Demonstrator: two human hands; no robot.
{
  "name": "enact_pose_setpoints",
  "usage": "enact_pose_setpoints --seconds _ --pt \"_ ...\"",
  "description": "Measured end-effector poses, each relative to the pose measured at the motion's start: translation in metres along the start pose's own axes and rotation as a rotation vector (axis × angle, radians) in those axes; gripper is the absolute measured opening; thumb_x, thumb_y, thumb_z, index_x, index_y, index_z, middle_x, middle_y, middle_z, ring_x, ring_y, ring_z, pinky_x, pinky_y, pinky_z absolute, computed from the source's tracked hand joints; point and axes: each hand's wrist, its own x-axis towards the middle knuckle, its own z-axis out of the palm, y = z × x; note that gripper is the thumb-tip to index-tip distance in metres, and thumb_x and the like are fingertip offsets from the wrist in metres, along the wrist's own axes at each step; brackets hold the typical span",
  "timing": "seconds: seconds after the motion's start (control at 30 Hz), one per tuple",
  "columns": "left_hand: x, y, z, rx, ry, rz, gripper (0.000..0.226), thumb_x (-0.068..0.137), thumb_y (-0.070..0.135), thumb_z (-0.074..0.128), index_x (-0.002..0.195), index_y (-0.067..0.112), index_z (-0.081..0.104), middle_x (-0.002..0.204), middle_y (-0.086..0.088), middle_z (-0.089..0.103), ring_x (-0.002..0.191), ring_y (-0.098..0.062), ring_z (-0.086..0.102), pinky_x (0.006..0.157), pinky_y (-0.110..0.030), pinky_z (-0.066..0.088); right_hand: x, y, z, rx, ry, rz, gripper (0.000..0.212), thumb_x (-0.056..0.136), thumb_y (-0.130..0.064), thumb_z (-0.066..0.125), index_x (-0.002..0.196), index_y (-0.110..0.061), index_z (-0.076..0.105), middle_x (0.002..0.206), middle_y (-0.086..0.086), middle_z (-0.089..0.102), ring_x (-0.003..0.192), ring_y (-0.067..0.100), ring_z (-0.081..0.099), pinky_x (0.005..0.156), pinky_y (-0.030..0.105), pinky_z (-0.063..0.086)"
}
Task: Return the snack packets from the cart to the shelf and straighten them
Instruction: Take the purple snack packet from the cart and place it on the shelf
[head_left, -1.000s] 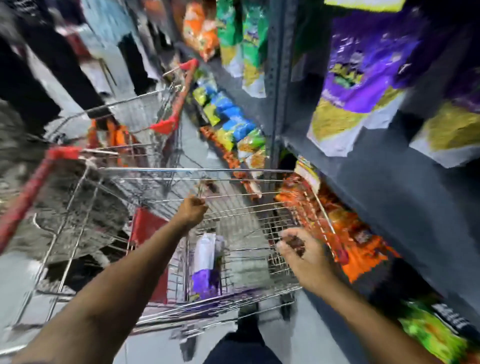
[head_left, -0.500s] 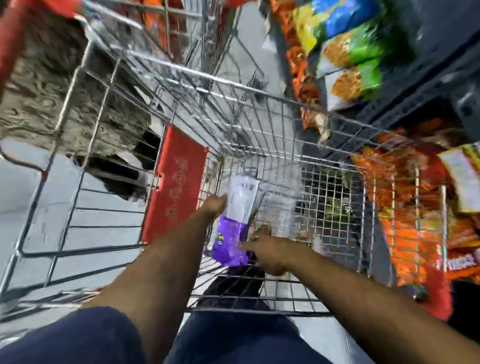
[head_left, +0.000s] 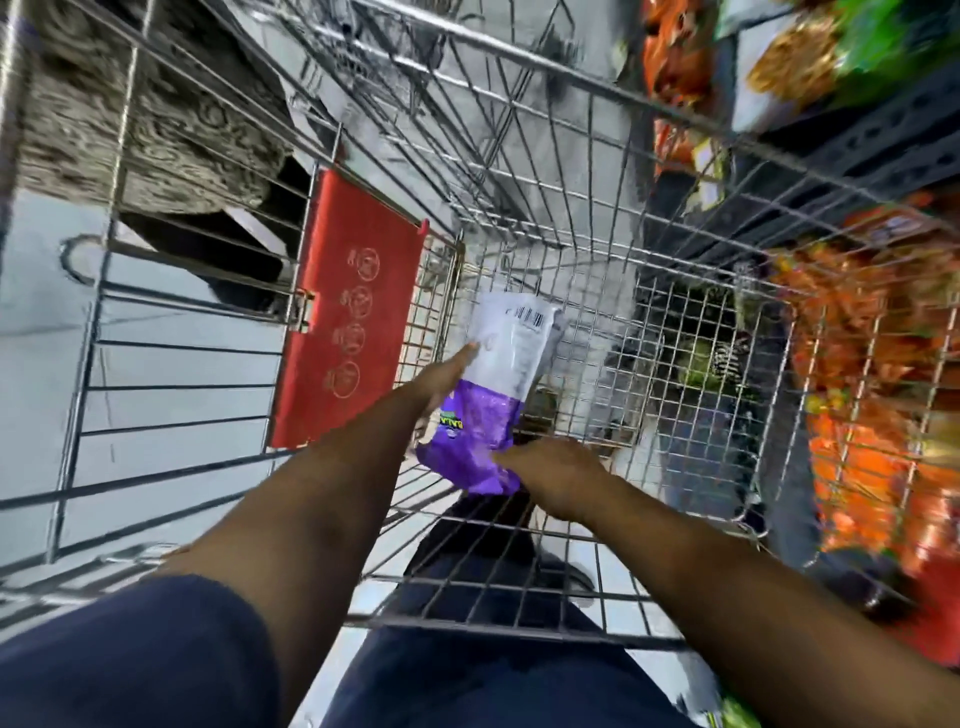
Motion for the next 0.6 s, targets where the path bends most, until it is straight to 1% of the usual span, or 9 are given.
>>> enact_pose_setpoints --seconds 0.07,0.1,0.13,0.2,0.27,0.4,0.47,0.53,0.6 --pt "-0.064 0.037 0.022 0.054 0.000 -0.003 0.077 0.090 0.063 0.050 0.142 0.006 0.047 0.128 -0.017 0.061 0.106 -0.025 0.067 0.090 -0.038 0.055 -0.012 0.006 -0.007 -0.006 0.147 0.079 0.055 0.081 -0.063 0.033 0.097 -0.025 0.069 0.108 0.013 0.068 0.098 0.029 0.062 0.071 0.029 0.041" --pt "-0.078 0.044 0.022 0.047 -0.014 0.005 0.055 0.100 0.049 0.040 0.138 0.010 0.050 0.107 -0.015 0.066 0.083 -0.019 0.073 0.094 -0.066 0.002 -0.019 0.007 -0.014 0.019 0.188 0.141 0.043 0.083 -0.056 0.041 0.093 -0.026 0.070 0.103 0.012 0.068 0.094 0.028 0.062 0.069 0.029 0.040" --pt "-0.085 0.049 0.021 0.069 -0.012 0.022 0.042 0.102 0.042 0.037 0.131 0.019 0.054 0.082 -0.008 0.064 0.052 -0.011 0.068 0.048 -0.021 0.003 -0.025 0.012 -0.019 0.078 0.237 0.207 0.035 0.082 -0.050 0.044 0.095 -0.031 0.070 0.103 0.010 0.069 0.093 0.026 0.063 0.070 0.028 0.041" --pt "-0.093 0.056 0.014 0.052 -0.072 0.005 0.032 0.094 0.040 0.042 0.072 0.024 0.059 0.047 0.005 0.041 0.024 -0.009 0.036 0.045 -0.018 0.013 -0.043 0.021 -0.033 0.182 0.288 0.273 0.029 0.084 -0.038 0.048 0.108 -0.036 0.065 0.110 0.003 0.070 0.099 0.026 0.063 0.077 0.029 0.046" --pt "-0.108 0.065 0.010 -0.024 -0.110 0.044 0.041 0.083 0.035 0.045 0.046 0.017 0.054 0.035 0.007 0.036 0.024 -0.009 0.028 0.037 -0.011 0.018 -0.063 0.034 -0.040 0.304 0.417 0.326 0.028 0.086 -0.023 0.054 0.110 -0.032 0.066 0.109 0.001 0.070 0.098 0.026 0.063 0.079 0.030 0.048" --pt "-0.151 0.085 0.022 -0.228 -0.232 0.161 0.038 0.075 0.028 0.046 0.079 0.000 0.072 0.055 -0.007 0.070 0.042 -0.018 0.061 0.048 -0.019 0.048 -0.100 0.052 -0.056 0.601 0.833 0.407 0.019 0.081 -0.010 0.058 0.095 -0.013 0.071 0.097 0.008 0.060 0.096 0.030 0.058 0.083 0.025 0.044" --pt "-0.177 0.090 0.039 -0.332 -0.344 0.226 0.035 0.062 0.025 0.048 0.074 0.002 0.070 0.050 -0.005 0.068 0.045 -0.020 0.064 0.054 -0.026 0.056 -0.122 0.045 -0.064 0.717 0.965 0.406 0.022 0.081 -0.013 0.057 0.097 -0.007 0.070 0.102 0.009 0.060 0.094 0.022 0.057 0.084 0.015 0.043" --pt "-0.195 0.090 0.052 -0.349 -0.450 0.344 0.033 0.053 0.017 0.055 0.072 -0.001 0.075 0.058 -0.010 0.072 0.053 -0.022 0.071 0.061 -0.032 0.061 -0.139 0.039 -0.069 0.791 1.045 0.398 0.028 0.078 -0.028 0.052 0.097 -0.016 0.069 0.098 0.008 0.068 0.088 0.021 0.061 0.086 0.030 0.050" --pt "-0.216 0.084 0.071 -0.334 -0.556 0.452 0.052 0.038 0.009 0.074 0.089 0.002 0.075 0.075 -0.013 0.076 0.067 -0.024 0.074 0.067 -0.040 0.063 -0.168 0.029 -0.074 0.877 1.158 0.398 0.024 0.078 -0.032 0.054 0.095 -0.021 0.066 0.089 0.007 0.072 0.079 0.019 0.064 0.075 0.047 0.052"
